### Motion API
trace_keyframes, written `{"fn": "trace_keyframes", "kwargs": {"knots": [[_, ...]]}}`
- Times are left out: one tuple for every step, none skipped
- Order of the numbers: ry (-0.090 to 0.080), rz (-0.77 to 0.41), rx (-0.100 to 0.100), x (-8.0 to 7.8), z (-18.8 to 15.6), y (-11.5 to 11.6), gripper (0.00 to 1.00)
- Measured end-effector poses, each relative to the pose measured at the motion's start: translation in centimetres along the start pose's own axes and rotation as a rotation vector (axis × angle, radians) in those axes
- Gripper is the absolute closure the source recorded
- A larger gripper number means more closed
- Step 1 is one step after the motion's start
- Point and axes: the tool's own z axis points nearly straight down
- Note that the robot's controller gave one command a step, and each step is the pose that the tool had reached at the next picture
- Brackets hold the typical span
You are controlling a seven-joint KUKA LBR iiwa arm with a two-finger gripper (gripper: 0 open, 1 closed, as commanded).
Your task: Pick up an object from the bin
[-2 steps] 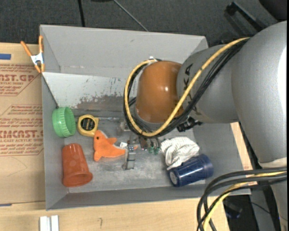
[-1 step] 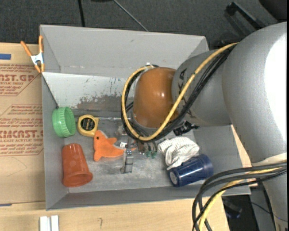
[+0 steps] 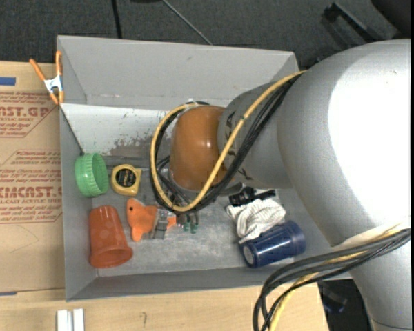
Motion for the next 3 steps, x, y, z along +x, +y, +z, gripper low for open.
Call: {"fn": "trace_keyframes", "kwargs": {"knots": [[0.000,0.000,0.000,0.0,0.0,0.0,1.00],[-0.001,-0.003,0.000,0.0,-11.6,0.6,1.00],[-0.001,-0.003,0.000,0.0,-11.6,0.6,1.00]]}}
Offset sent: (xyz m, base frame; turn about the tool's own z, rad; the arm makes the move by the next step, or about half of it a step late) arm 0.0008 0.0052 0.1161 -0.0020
